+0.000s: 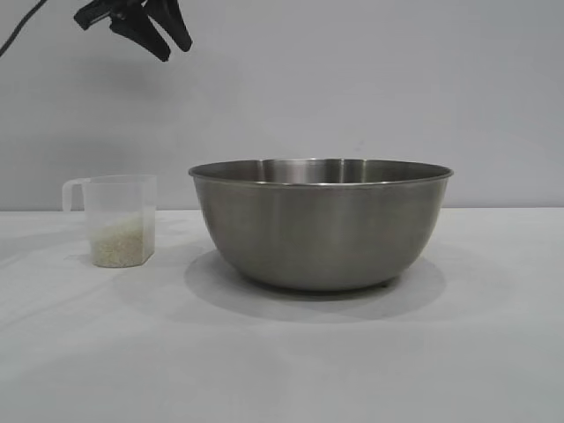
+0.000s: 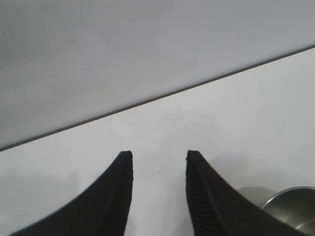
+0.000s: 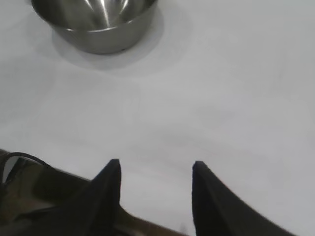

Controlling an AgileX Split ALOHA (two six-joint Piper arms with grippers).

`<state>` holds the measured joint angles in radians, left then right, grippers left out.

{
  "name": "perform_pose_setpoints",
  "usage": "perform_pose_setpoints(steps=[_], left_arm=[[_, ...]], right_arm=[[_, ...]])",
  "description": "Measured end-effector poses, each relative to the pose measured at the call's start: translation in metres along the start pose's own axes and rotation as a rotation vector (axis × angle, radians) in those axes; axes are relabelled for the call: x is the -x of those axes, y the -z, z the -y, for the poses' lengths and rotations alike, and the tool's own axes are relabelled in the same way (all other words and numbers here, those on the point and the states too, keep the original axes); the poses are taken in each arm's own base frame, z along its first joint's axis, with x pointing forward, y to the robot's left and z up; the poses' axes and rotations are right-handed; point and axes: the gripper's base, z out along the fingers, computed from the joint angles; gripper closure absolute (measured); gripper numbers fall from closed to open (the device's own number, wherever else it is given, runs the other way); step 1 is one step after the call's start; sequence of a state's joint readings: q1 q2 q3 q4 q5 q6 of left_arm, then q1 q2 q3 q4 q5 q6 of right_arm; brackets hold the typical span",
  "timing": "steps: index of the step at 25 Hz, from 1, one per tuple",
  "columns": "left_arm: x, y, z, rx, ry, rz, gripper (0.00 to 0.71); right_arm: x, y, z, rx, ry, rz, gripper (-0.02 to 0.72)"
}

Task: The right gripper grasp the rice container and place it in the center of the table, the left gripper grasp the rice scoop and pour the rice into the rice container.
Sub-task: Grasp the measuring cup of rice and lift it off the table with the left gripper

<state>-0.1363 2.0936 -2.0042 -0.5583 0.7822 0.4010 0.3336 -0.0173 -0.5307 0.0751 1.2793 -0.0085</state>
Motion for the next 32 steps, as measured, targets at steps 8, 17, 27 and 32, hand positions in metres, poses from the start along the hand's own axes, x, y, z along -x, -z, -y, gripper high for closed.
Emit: perform_pose_setpoints(steps=[8, 17, 27, 32], left_arm=[[0.003, 0.008, 0.004, -0.010, -0.024, -0.005, 0.485], [-0.023, 0.015, 0.005, 0.011, -0.033, -0.053, 0.485], [-0.109, 0.077, -0.001, 0.350, 0.000, 0.266, 0.485], [-0.173, 0.104, 0.010, 0.465, -0.133, 0.304, 0.485]], right_arm=[[0.006, -0.009, 0.002, -0.015, -0.017, 0.093, 0.421], [0.006, -0.009, 0.002, -0.014, -0.017, 0.096, 0.421], [0.006, -0.009, 0.002, -0.016, -0.016, 0.096, 0.421], [0.006, -0.009, 0.002, -0.016, -0.016, 0.096, 0.421]])
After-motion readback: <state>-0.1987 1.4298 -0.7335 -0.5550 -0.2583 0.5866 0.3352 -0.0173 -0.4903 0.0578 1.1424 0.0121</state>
